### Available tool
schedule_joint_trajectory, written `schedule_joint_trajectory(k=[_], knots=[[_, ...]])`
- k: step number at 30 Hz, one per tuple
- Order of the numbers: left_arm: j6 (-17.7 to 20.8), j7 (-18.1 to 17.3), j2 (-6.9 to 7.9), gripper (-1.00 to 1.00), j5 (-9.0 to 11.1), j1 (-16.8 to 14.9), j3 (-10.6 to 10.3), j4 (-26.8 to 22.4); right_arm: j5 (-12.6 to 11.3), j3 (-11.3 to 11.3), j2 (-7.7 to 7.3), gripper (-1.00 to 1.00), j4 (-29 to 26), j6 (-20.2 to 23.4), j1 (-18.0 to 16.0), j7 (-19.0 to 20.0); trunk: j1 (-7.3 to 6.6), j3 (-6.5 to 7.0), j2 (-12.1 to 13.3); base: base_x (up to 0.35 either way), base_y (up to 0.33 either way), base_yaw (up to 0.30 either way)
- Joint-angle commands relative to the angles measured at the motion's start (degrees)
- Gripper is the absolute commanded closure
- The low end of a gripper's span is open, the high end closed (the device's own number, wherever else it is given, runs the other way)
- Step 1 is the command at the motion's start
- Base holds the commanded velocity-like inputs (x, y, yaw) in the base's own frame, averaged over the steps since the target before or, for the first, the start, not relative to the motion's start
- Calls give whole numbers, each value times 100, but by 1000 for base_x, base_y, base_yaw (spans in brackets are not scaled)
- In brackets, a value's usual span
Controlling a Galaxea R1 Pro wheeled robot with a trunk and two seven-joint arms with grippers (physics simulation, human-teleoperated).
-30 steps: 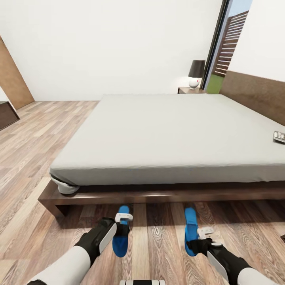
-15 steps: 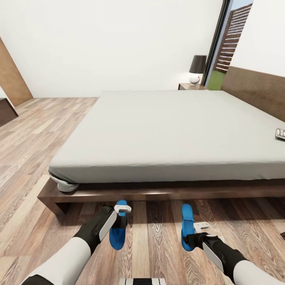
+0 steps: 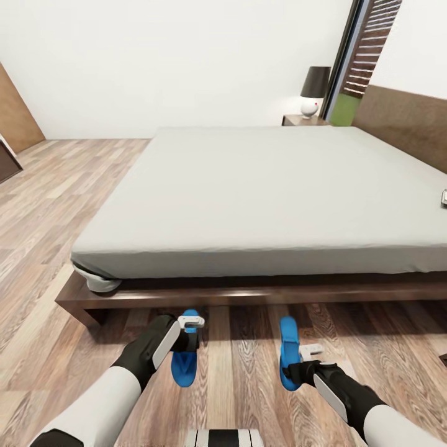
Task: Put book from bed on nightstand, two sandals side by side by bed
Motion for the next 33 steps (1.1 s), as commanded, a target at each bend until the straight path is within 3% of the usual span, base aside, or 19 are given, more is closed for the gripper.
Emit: schedule_joint_trajectory(k=[1, 11, 13, 17, 22, 27, 33], knots=[[18, 56, 4, 100, 61, -3, -11, -5, -14, 26, -7, 100, -8, 18, -5, -3, 1, -27, -4, 0, 0, 0], [-44, -30, 102, 100, 46, -5, -5, 139, -6, 24, -10, 100, -228, 6, 0, 4, 27, -249, -17, 0, 0, 0], [-49, -161, 188, 100, 48, -30, 0, 205, -5, 21, -14, 100, -261, 6, -1, 10, 32, -293, -20, 0, 0, 0], [-211, -810, 356, 100, 11, -168, 3, 519, -6, 12, -15, 100, -575, 40, 2, 22, 42, -382, -25, 0, 0, 0], [-617, -969, 366, 100, 15, -403, -1, 1106, -13, 31, -15, 100, -918, 82, 3, 23, 55, -492, -32, 0, 0, 0], [-699, -977, 351, 100, 19, -424, -5, 1165, -14, 45, -93, 100, -1587, 414, 27, 23, 68, -603, -38, 0, 0, 0], [-782, -978, 312, 100, 25, -425, -6, 1162, -30, 46, -93, 100, -1713, 505, 38, 15, 83, -736, -46, 0, 0, 0]])
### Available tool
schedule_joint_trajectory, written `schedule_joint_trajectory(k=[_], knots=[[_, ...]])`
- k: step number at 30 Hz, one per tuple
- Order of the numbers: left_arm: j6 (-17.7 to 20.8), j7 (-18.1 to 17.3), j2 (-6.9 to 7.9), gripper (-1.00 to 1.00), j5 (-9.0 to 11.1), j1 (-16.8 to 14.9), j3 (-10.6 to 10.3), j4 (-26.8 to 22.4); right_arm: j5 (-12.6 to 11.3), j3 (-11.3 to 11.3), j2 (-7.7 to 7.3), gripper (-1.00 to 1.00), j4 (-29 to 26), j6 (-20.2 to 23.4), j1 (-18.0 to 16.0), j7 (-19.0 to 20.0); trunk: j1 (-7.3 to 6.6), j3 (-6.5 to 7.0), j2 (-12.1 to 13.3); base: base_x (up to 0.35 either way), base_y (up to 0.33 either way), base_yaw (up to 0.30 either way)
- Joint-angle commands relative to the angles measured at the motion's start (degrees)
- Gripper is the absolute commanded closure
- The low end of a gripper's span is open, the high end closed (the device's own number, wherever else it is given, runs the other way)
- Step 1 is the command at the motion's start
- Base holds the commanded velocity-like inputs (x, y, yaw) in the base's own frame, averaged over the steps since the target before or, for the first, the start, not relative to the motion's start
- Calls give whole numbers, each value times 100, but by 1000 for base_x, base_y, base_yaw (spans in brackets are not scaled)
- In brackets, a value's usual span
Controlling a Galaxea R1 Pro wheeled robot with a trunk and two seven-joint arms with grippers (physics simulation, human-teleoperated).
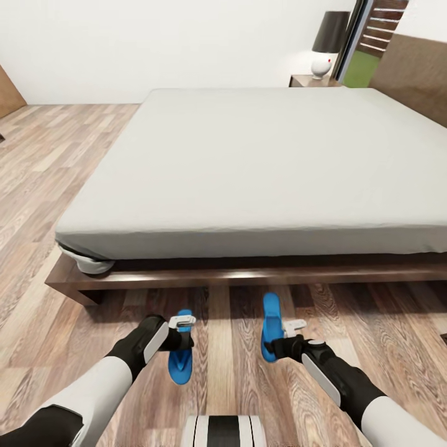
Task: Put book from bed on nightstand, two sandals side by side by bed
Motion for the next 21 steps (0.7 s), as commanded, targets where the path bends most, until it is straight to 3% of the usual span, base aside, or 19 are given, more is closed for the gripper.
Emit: schedule_joint_trajectory(k=[1, 7, 14, 21], knots=[[19, 6, -5, 100, 2, -3, -24, -28, -12, 19, -2, 100, 4, 21, -4, -6, 1, -27, -3, 0, 0, 0], [17, 6, -7, 100, -14, -3, -36, -79, -12, 9, 16, 100, 114, 16, -4, -18, 6, -71, -6, 3, 0, 0], [17, 14, -13, 100, -25, -3, -37, -83, -12, -3, 20, 100, 147, 14, -4, -19, 6, -71, -6, 240, 0, 0], [17, 15, -13, 100, -15, -3, -29, -100, -12, -7, 19, 100, 148, 20, -4, -19, 14, -137, -10, 28, 0, 0]])
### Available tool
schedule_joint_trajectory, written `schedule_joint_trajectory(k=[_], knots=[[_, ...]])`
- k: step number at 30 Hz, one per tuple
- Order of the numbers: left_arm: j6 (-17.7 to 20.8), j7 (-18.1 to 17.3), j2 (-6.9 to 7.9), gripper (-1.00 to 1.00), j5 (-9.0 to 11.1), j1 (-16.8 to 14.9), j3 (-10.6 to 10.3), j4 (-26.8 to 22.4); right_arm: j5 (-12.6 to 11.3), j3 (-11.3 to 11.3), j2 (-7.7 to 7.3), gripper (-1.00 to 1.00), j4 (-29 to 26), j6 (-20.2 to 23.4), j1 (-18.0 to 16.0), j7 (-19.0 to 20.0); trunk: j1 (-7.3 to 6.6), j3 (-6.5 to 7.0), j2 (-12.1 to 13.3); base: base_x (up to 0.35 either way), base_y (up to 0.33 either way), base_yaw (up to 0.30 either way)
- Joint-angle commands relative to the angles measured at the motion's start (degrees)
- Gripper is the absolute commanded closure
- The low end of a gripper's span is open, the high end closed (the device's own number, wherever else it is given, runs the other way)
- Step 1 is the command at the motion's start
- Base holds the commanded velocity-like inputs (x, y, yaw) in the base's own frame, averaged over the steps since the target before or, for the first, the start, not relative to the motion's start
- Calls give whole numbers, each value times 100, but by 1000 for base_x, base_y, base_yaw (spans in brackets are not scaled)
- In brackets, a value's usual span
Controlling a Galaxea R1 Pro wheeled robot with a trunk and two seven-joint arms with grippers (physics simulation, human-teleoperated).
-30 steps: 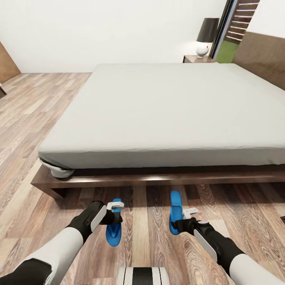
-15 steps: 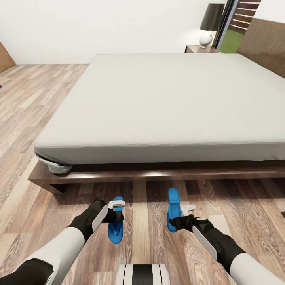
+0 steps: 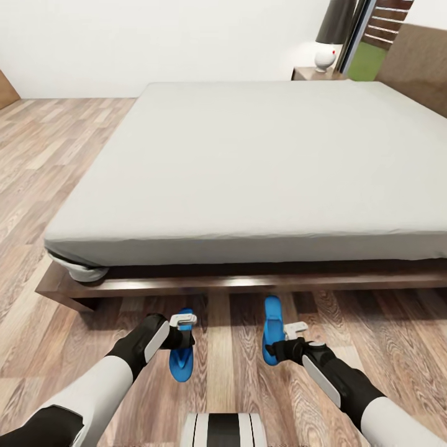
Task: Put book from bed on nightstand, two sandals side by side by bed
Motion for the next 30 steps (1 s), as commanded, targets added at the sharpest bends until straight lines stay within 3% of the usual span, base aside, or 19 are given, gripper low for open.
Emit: schedule_joint_trajectory(k=[1, 16, 26, 30], knots=[[20, 7, 3, 100, 16, -3, -18, -6, -8, 13, -6, 100, -9, 21, -5, -3, 1, -27, -3, 0, 0, 0], [20, 1, 3, 100, 26, -3, -18, -17, -9, 10, -16, 100, -9, 22, -5, -3, 40, -359, -23, 0, 0, 0], [19, 7, 4, 100, 3, -3, -27, -37, -11, 3, -15, 100, -3, 50, -5, -3, 40, -359, -23, 128, 0, 0], [26, 7, 3, 100, 2, 4, -34, -307, -10, 12, -7, 100, 0, 238, -5, 4, 40, -359, -23, 23, 0, 0]])
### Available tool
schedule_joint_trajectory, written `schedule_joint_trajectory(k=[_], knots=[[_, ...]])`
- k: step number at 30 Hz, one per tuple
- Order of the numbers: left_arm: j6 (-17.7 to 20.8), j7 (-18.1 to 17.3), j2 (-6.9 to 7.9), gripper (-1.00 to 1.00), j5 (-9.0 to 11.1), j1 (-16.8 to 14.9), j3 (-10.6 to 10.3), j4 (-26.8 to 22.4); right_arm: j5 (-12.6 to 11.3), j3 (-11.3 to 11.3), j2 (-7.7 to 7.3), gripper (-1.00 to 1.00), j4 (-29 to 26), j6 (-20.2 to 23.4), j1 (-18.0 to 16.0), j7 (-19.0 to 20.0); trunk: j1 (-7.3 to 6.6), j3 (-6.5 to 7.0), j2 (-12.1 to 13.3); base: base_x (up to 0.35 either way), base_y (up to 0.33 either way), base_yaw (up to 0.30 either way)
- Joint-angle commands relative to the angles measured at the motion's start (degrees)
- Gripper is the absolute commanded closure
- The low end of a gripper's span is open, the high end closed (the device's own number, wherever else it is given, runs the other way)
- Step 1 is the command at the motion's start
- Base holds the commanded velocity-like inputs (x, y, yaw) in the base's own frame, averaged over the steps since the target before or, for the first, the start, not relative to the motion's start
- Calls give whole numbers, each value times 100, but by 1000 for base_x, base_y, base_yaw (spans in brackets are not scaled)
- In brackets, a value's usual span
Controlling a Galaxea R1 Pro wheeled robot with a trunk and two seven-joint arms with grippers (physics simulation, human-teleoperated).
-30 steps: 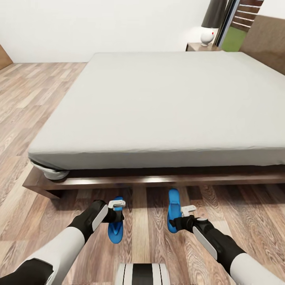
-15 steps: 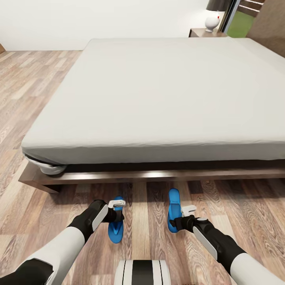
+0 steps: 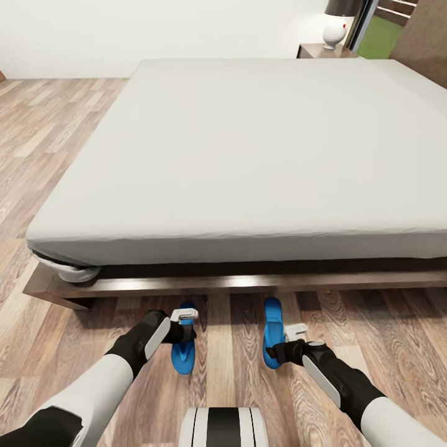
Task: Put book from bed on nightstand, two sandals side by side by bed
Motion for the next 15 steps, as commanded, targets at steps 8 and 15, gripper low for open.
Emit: schedule_joint_trajectory(k=[8, 15], knots=[[16, 5, 3, 100, 14, 1, -16, -50, 8, 51, 0, 100, -39, 52, -4, 8, 20, -181, -12, 1, 0, 0], [15, 5, 3, 100, 16, 1, -16, -50, 11, 34, -22, 100, -91, 50, -4, 8, 38, -336, -22, 0, 0, 0]])
